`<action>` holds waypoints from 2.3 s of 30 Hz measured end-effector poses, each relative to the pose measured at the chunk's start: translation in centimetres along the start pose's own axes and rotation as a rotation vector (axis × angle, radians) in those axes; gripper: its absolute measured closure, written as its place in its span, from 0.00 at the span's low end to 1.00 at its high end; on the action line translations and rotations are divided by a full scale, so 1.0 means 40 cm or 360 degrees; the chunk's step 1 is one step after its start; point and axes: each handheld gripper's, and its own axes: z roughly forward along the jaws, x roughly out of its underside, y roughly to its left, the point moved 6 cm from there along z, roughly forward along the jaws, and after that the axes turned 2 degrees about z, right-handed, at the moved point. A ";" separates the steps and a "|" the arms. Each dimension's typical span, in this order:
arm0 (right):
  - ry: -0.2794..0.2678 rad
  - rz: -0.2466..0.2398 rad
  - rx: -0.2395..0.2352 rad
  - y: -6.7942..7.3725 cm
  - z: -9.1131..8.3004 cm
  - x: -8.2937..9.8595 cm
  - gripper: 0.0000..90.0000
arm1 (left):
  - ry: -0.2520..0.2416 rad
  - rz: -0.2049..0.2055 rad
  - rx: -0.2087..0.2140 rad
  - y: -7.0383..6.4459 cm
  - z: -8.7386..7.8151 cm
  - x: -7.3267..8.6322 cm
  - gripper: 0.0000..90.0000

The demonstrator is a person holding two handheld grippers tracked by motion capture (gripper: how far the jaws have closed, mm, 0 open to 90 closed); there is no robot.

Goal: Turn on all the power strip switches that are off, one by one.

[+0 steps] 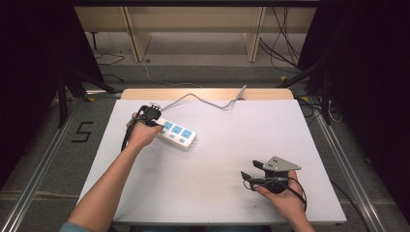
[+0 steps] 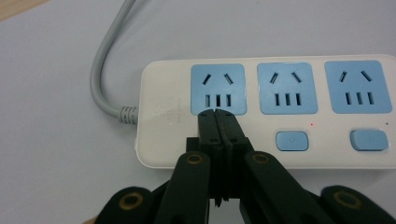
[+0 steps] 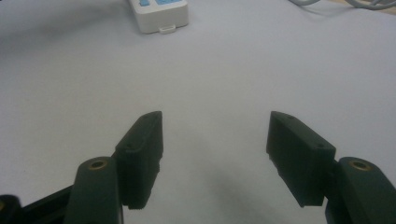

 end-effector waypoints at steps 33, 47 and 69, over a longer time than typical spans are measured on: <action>0.0003 0.0000 -0.0004 0.001 0.000 0.001 0.41 | 0.0110 0.0019 0.0005 -0.008 0.017 -0.011 1.00; 0.0004 -0.0002 -0.0008 0.003 -0.001 0.000 0.41 | 0.0126 0.0015 0.0003 -0.007 0.020 -0.011 1.00; 0.0004 -0.0001 -0.0013 0.004 0.001 0.001 0.41 | 0.0135 0.0031 -0.0031 -0.011 0.023 -0.012 1.00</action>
